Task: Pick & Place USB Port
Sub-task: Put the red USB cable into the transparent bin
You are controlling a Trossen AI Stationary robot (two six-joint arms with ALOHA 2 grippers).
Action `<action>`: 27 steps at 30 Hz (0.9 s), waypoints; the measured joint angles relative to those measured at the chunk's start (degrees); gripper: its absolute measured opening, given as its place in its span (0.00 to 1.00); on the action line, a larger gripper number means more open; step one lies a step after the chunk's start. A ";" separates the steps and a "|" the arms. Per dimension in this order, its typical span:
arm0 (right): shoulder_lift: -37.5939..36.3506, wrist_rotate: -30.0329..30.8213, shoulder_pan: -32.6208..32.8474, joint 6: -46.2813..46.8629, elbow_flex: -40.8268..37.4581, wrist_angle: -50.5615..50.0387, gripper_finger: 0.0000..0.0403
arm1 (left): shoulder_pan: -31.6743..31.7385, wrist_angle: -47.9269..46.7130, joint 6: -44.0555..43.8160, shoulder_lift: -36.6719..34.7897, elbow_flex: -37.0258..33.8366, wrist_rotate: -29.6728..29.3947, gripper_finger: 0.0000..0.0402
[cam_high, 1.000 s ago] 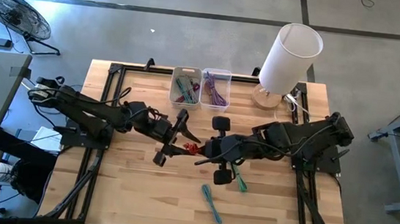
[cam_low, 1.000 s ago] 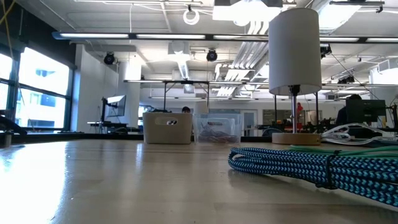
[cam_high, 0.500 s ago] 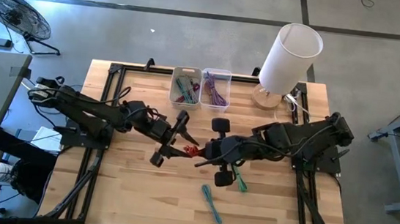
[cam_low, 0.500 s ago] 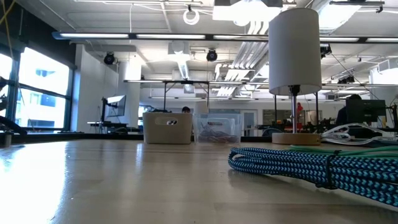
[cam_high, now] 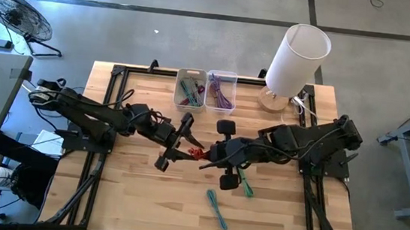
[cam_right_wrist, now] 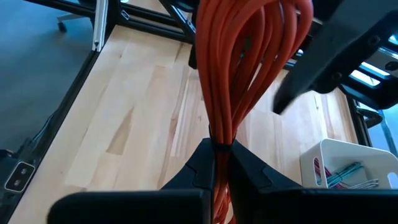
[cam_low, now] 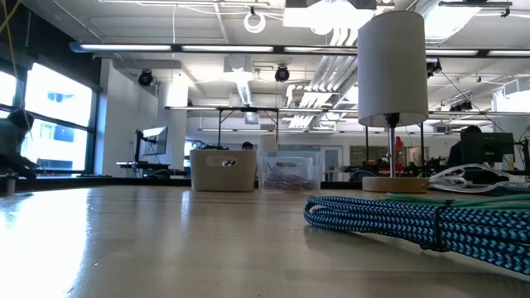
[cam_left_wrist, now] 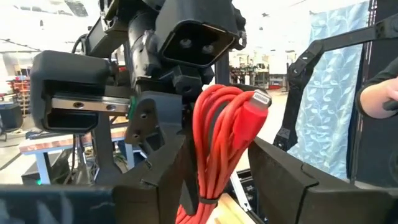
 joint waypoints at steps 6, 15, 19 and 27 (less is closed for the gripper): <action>0.00 -0.35 -0.23 0.19 0.00 -0.51 0.03 | 0.02 -0.22 2.12 0.00 0.01 -0.80 0.23; 0.07 -0.03 -0.22 0.21 -0.04 -1.40 0.03 | 0.00 -1.57 6.46 -0.02 0.02 -2.30 0.05; 0.07 0.34 -0.17 0.34 -0.04 -1.32 0.12 | 0.01 -1.57 6.62 -0.02 0.02 -2.82 0.05; 0.07 4.01 0.79 1.65 -0.04 -2.06 0.43 | 2.95 -3.09 2.87 0.02 0.00 -2.85 0.04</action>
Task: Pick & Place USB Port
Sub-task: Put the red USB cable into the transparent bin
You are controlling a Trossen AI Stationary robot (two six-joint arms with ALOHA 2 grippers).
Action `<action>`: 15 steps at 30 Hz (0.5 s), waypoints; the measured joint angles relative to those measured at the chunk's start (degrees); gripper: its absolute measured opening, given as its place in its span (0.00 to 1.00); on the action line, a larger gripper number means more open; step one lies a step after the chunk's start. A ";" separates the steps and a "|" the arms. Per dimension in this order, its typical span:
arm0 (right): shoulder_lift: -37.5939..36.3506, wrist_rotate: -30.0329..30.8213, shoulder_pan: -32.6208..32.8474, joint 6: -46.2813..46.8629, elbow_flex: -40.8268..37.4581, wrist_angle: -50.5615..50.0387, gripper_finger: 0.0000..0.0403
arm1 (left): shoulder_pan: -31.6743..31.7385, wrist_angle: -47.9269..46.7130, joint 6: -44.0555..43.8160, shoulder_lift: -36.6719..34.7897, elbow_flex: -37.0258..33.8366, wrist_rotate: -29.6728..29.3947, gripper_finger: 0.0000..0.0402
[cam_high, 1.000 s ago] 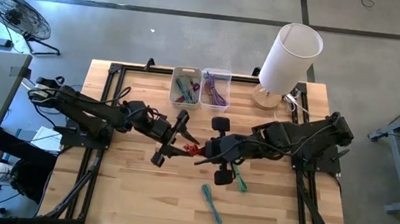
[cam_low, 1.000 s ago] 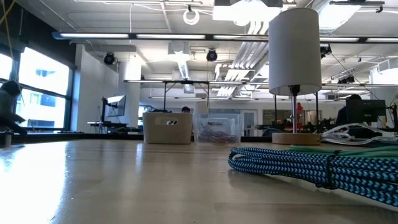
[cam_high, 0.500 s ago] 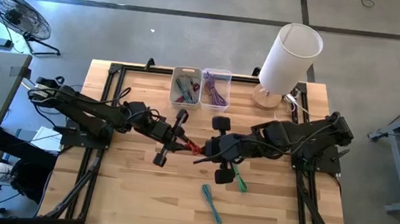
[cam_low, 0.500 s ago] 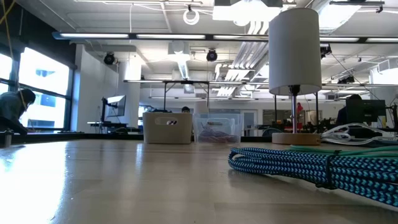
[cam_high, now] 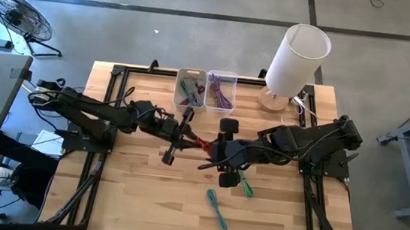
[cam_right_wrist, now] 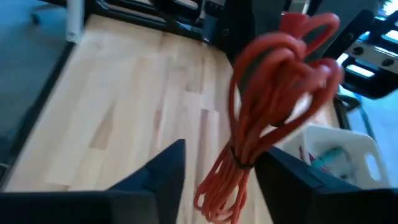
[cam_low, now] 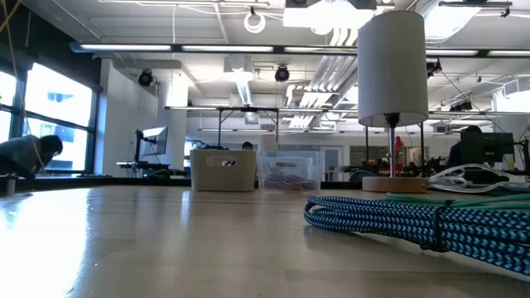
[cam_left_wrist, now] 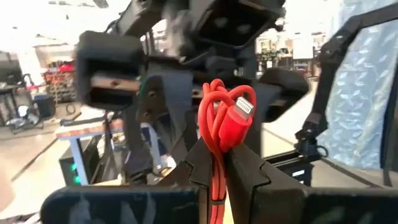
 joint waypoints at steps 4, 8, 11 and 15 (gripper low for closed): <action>0.00 2.19 0.11 2.78 0.00 -3.59 0.52 | 2.71 -0.63 -1.49 0.00 0.00 1.22 0.04; 0.00 3.86 0.16 5.87 0.00 -7.48 0.54 | 6.26 -2.93 -2.77 -0.68 0.24 2.44 0.04; -0.22 5.08 0.24 7.64 0.00 -9.62 0.54 | 8.30 -8.24 -2.75 -1.82 1.43 2.54 0.04; -0.96 7.31 0.31 8.30 0.00 -10.56 0.55 | 9.92 -11.14 -2.25 -1.86 3.76 5.46 0.04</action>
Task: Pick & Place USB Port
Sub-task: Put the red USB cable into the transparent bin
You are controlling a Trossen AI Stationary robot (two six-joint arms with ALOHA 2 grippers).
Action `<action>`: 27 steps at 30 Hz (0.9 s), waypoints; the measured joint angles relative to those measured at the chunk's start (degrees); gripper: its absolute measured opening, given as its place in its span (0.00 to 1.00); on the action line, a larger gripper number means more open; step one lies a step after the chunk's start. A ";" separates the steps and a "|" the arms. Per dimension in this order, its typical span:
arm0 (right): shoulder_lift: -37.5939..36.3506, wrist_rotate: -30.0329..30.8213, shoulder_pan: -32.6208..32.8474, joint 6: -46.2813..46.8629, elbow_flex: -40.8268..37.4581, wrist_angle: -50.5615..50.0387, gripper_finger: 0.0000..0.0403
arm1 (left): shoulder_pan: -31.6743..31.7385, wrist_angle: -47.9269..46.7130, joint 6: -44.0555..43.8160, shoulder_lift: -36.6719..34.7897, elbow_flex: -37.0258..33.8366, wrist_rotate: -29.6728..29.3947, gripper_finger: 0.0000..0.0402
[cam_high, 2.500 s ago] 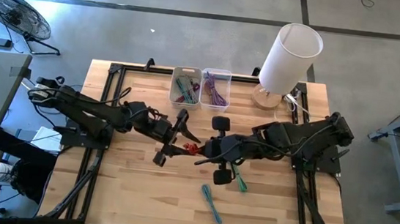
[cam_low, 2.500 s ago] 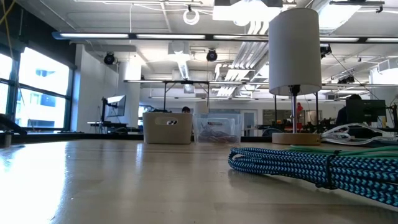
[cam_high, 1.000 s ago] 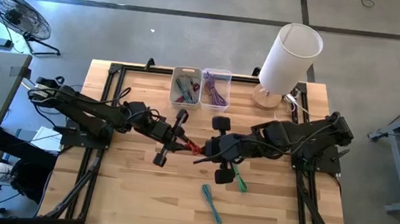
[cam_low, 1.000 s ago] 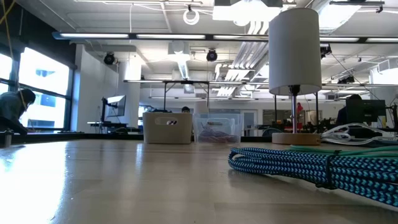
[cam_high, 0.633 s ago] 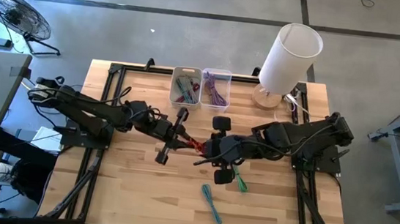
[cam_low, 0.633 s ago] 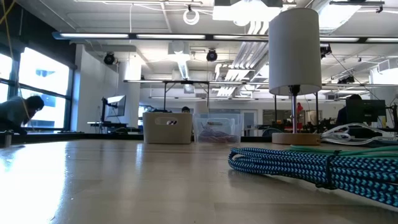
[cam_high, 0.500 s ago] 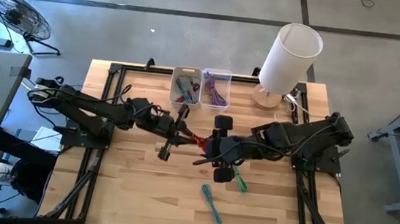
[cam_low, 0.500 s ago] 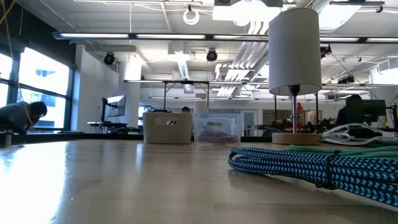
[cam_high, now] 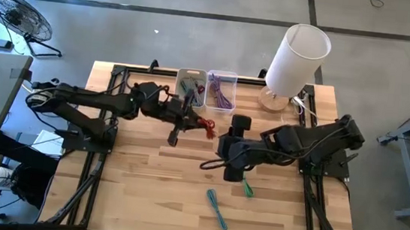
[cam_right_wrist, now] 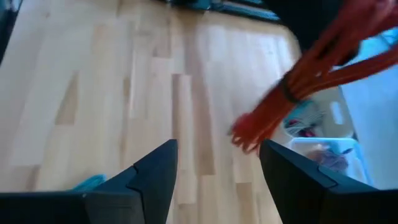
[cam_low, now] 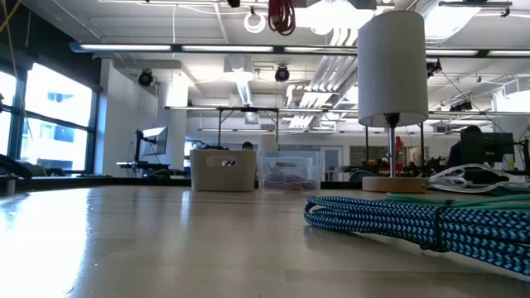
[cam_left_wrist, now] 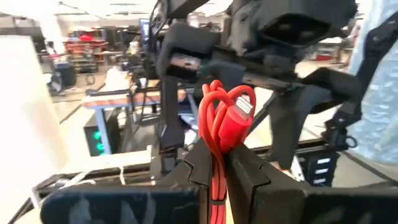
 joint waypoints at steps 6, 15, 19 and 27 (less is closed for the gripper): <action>-2.04 11.31 -0.04 3.84 0.00 -1.97 0.55 | -0.09 -0.01 1.06 -0.04 1.35 1.17 0.04; -5.11 22.43 -0.07 16.01 0.02 -9.13 0.55 | -0.52 0.33 -0.02 0.00 1.35 0.17 0.04; -5.08 15.16 -0.75 13.90 0.02 -3.76 0.55 | -0.50 1.67 -0.04 0.00 1.35 -1.69 0.04; -4.81 6.69 -1.61 7.72 0.02 5.04 0.55 | -0.50 5.06 -0.49 0.00 1.29 -0.82 0.04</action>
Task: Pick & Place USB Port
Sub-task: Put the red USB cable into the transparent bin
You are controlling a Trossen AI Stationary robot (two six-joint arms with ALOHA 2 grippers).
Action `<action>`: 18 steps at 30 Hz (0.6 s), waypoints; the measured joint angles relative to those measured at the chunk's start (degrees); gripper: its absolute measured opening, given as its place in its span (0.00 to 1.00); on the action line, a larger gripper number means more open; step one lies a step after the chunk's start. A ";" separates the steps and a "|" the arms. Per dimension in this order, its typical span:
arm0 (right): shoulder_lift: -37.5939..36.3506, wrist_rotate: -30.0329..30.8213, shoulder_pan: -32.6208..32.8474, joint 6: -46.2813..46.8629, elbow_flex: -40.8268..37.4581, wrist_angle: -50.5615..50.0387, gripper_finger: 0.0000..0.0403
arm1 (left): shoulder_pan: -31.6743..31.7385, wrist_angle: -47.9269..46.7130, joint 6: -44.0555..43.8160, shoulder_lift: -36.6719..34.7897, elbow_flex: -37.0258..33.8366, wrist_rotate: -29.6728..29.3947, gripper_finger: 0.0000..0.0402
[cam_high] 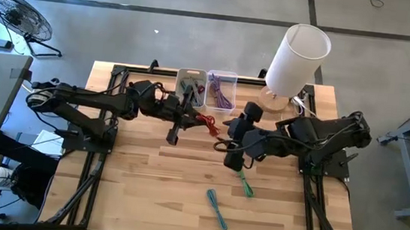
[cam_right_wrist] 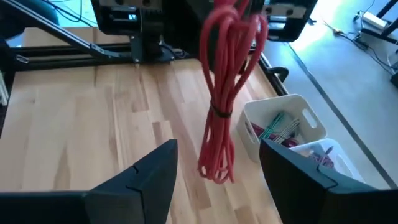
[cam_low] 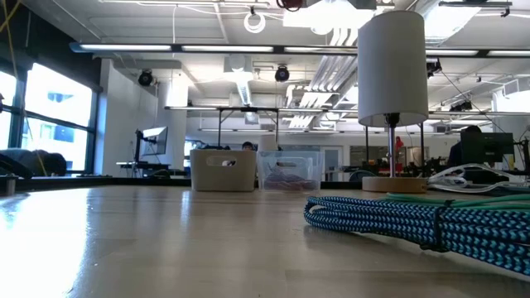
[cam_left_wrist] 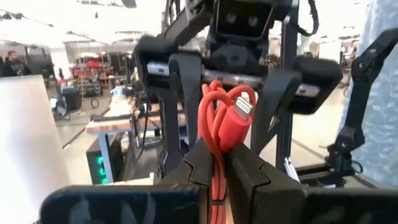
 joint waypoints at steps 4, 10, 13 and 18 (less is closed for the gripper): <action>0.00 -1.03 -1.02 -0.95 0.00 1.26 0.55 | 0.00 3.67 -0.40 0.00 0.00 1.13 0.04; 0.02 -8.65 -3.77 -2.47 0.01 7.65 0.55 | 0.00 5.13 -1.54 0.00 0.00 2.24 0.04; 0.02 -10.36 -4.87 -3.28 0.02 8.97 0.55 | -0.01 4.84 -1.54 0.02 0.00 2.24 0.04; 1.17 -12.44 -6.21 -3.51 0.02 9.15 0.55 | 0.00 5.26 -1.54 0.02 0.00 3.29 0.04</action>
